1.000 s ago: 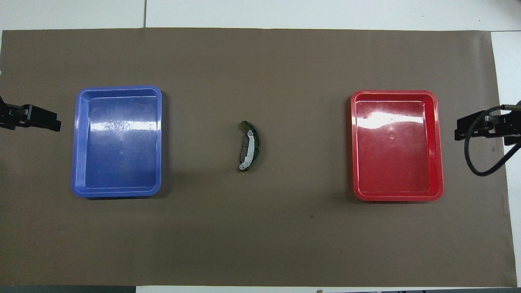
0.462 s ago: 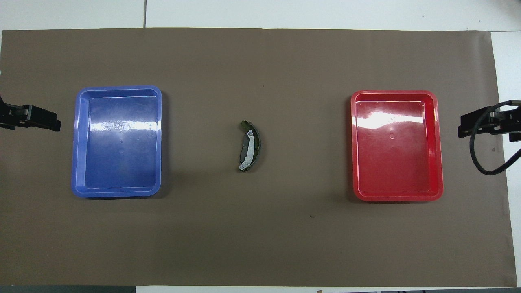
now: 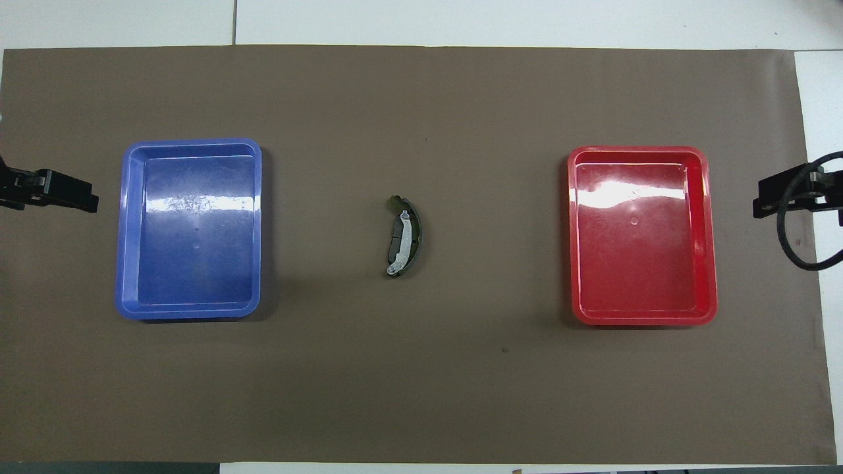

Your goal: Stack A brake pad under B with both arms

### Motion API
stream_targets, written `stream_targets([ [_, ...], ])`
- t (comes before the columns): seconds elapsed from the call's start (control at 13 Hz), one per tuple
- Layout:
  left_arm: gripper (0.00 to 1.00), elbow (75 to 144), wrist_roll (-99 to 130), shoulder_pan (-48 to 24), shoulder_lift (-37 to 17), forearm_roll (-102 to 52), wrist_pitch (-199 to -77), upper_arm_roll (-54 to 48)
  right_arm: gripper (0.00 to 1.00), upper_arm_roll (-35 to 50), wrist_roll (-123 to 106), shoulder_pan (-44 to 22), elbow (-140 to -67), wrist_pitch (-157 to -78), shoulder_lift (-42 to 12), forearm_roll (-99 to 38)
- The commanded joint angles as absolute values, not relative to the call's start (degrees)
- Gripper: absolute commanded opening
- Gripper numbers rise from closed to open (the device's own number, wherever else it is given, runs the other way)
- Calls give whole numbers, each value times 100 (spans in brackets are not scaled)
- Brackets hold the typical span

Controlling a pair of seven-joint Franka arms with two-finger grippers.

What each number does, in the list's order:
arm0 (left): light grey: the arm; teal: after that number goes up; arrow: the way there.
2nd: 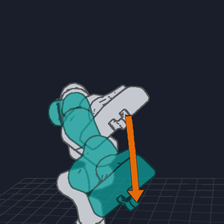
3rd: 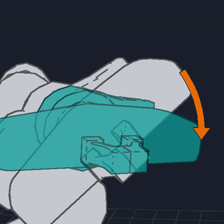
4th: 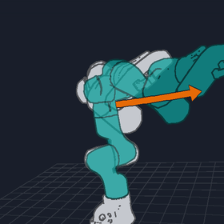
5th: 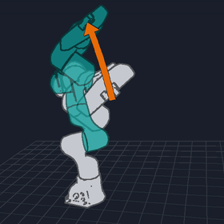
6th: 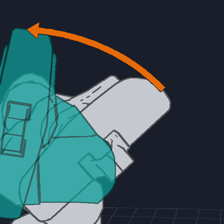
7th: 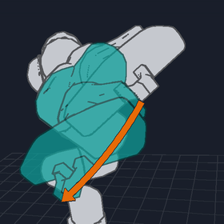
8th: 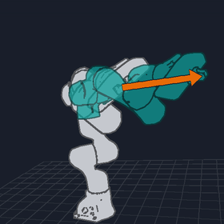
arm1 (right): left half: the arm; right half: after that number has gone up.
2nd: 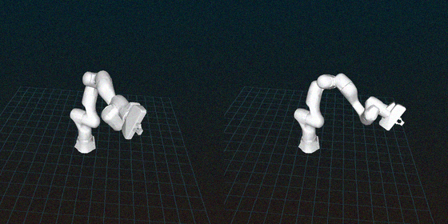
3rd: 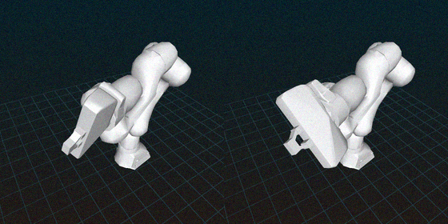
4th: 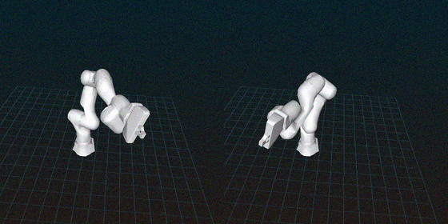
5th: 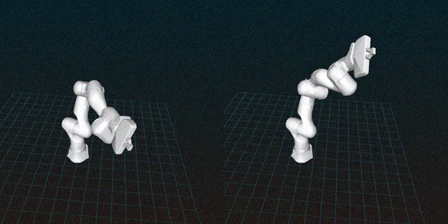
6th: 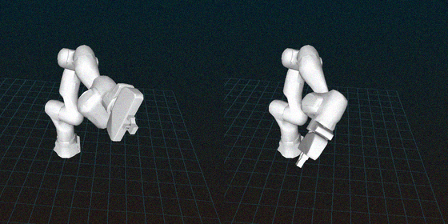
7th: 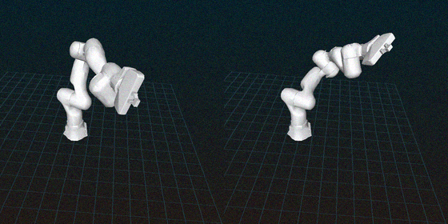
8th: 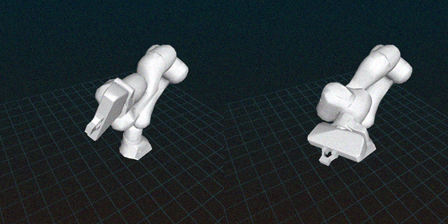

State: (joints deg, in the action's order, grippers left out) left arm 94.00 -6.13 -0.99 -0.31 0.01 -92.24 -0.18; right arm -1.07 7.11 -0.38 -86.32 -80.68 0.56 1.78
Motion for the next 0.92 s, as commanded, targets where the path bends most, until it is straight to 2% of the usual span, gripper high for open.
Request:
stream_targets([
  [0.0, 100, 9404, -563, -62, -18, -53, -9167, -26, 99, -97, 554, -18, -8499, -7928, -26, 237],
  [0.85, 100, 9404, -571, -62, -18, -53, -9167, -26, 99, -97, 571, -62, -8604, -8209, 9, 220],
])
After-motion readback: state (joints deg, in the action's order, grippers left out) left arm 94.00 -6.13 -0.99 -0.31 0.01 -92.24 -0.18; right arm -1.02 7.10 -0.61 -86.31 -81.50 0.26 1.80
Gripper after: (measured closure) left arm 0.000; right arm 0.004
